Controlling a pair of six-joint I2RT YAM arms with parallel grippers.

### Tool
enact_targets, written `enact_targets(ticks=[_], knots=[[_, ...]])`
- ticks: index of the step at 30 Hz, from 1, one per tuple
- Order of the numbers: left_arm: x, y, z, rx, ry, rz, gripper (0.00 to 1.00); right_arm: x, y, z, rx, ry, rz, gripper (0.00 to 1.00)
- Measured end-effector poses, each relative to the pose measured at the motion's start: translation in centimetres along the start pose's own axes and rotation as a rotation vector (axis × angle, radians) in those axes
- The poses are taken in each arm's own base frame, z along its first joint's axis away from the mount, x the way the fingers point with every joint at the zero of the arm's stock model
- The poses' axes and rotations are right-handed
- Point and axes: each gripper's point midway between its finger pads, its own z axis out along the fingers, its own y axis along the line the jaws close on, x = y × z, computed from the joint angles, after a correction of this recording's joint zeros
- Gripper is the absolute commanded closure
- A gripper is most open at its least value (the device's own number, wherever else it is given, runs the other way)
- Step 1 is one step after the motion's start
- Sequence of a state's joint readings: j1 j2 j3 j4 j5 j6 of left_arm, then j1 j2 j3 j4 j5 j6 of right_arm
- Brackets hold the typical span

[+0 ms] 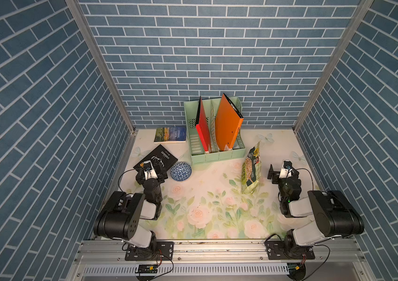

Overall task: Pour the oats into the breakfast bowl
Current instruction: Pick up the bowl from the center of the board.

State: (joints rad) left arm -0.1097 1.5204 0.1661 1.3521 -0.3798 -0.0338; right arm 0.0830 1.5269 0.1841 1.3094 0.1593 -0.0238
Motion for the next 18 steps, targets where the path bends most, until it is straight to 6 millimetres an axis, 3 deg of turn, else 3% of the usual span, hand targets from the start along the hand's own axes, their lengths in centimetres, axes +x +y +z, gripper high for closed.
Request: enact_targets(ticks=[18], knots=[[-0.02, 0.28, -0.02, -0.015, 0.001, -0.005, 0.00, 0.03, -0.03, 0.02, 0.002, 0.007, -0.001, 0.00]])
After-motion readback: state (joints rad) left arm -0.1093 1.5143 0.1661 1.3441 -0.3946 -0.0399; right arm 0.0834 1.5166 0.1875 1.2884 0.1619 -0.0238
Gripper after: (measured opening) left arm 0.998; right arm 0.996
